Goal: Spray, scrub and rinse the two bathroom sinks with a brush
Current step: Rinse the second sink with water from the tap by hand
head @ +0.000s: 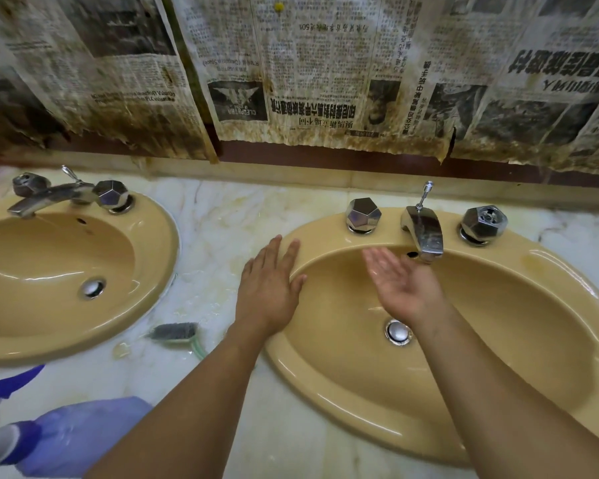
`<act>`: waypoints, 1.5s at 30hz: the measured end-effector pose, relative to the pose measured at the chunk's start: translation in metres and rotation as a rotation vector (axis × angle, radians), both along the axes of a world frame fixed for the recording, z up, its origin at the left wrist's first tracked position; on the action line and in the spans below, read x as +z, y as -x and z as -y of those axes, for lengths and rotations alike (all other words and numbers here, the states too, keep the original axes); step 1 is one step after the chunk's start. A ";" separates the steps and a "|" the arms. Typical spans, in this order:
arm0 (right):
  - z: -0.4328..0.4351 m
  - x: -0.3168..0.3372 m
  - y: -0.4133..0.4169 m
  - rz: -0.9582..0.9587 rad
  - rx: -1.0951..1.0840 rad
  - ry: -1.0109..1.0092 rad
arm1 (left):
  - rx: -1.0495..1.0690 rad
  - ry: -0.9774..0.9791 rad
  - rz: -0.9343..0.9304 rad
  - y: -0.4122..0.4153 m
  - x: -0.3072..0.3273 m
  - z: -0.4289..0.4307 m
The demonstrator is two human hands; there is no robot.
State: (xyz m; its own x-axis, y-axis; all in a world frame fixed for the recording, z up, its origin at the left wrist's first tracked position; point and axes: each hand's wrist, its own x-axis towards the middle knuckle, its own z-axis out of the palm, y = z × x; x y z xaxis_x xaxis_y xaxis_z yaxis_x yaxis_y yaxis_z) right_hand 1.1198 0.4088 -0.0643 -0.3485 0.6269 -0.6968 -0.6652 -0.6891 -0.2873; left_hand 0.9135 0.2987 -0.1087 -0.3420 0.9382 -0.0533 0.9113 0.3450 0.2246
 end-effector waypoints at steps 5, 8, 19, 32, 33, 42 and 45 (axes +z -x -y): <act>0.024 0.029 0.058 0.097 0.425 -0.202 | 0.064 -0.096 0.082 -0.010 -0.010 0.022; 0.031 0.026 0.044 0.287 0.460 -0.212 | 0.090 -0.137 0.102 -0.021 -0.016 0.040; 0.000 -0.004 -0.050 0.065 -0.069 0.027 | 0.219 -0.072 0.140 -0.039 -0.004 0.049; 0.061 0.041 0.026 0.478 0.533 -0.441 | 0.086 -0.067 0.137 -0.005 -0.001 0.017; 0.053 0.034 0.013 0.425 0.452 -0.348 | 0.126 -0.099 0.179 -0.008 -0.003 0.022; -0.005 -0.007 -0.062 0.005 -0.127 0.028 | 0.344 -0.283 0.313 -0.091 -0.007 0.086; 0.005 0.002 -0.031 0.087 0.065 -0.016 | 0.324 -0.204 0.267 -0.097 -0.005 0.094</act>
State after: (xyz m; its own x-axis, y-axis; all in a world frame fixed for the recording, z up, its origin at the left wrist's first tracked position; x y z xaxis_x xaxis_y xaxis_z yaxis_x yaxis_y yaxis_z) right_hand 1.1510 0.4041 -0.0625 -0.3275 0.6166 -0.7159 -0.5914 -0.7247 -0.3536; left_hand 1.0107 0.2051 -0.1133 -0.6182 0.7860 -0.0049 0.6651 0.5264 0.5297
